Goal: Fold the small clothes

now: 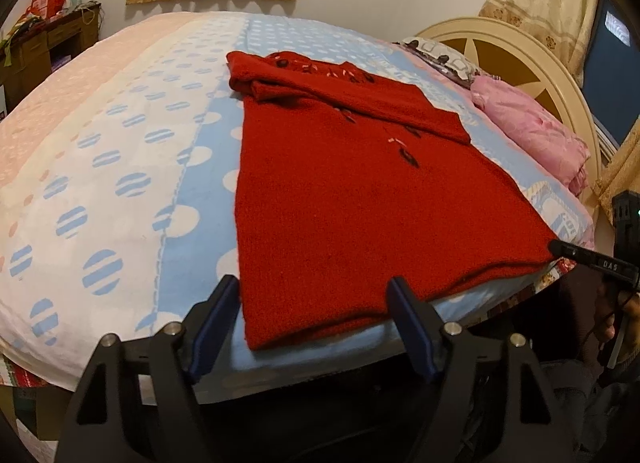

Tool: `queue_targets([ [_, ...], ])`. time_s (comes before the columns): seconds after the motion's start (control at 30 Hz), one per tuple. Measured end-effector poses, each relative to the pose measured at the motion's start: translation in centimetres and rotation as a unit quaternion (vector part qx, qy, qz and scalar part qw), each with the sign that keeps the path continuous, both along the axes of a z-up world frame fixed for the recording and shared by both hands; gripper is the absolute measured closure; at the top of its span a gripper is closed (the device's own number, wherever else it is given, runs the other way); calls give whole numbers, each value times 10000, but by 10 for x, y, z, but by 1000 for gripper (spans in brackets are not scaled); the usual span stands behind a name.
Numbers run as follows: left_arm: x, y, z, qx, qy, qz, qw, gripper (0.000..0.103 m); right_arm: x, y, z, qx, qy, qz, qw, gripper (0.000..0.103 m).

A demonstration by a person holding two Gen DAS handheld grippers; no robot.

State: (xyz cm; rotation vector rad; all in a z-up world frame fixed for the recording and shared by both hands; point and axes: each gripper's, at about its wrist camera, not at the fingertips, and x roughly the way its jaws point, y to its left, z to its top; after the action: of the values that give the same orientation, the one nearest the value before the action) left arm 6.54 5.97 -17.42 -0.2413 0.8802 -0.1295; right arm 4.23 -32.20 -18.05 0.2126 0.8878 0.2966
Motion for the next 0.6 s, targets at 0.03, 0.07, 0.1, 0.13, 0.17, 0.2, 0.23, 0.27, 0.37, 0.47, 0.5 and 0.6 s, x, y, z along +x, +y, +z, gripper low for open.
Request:
queue_targets([
  [0.03, -1, 2, 1, -43, -5, 16, 10000, 28, -1, 0, 1, 107, 17, 43, 9999, 74],
  [0.07, -1, 4, 1, -89, -6, 25, 10000, 33, -2, 0, 1, 174, 28, 71, 9998, 76],
  [0.1, 0, 5, 0, -91, -7, 41, 10000, 38, -1, 1, 0, 203, 39, 98, 9997, 76],
  [0.13, 0, 5, 0, -95, -26, 41, 9999, 42, -1, 2, -1, 167, 39, 106, 9998, 79],
  [0.17, -1, 5, 0, -108, -49, 9, 9999, 64, -2, 4, -3, 95, -1, 76, 9999, 86],
  [0.2, -1, 4, 1, -119, -55, -35, 9999, 84, -2, 4, -3, 44, -38, 56, 10000, 91],
  [0.23, -1, 5, 2, -164, -56, -43, 9998, 86, -3, 4, -1, 32, -102, 49, 9999, 93],
  [0.27, -1, 7, 4, -245, -94, -57, 9996, 90, -5, 3, 2, 65, -170, 44, 9998, 94],
  [0.37, -5, 10, 13, -352, -328, -114, 9988, 91, -11, -2, 17, 164, -527, 9, 9985, 95],
  [0.47, -8, 15, 24, -548, -587, -133, 9967, 91, -14, -6, 25, 315, -714, -15, 9970, 95],
  [0.5, -8, 17, 26, -635, -629, -124, 9959, 91, -14, -7, 26, 349, -740, -35, 9966, 95],
  [0.6, -5, 28, 32, -970, -720, -101, 9926, 92, -11, -15, 30, 654, -765, -119, 9949, 95],
])
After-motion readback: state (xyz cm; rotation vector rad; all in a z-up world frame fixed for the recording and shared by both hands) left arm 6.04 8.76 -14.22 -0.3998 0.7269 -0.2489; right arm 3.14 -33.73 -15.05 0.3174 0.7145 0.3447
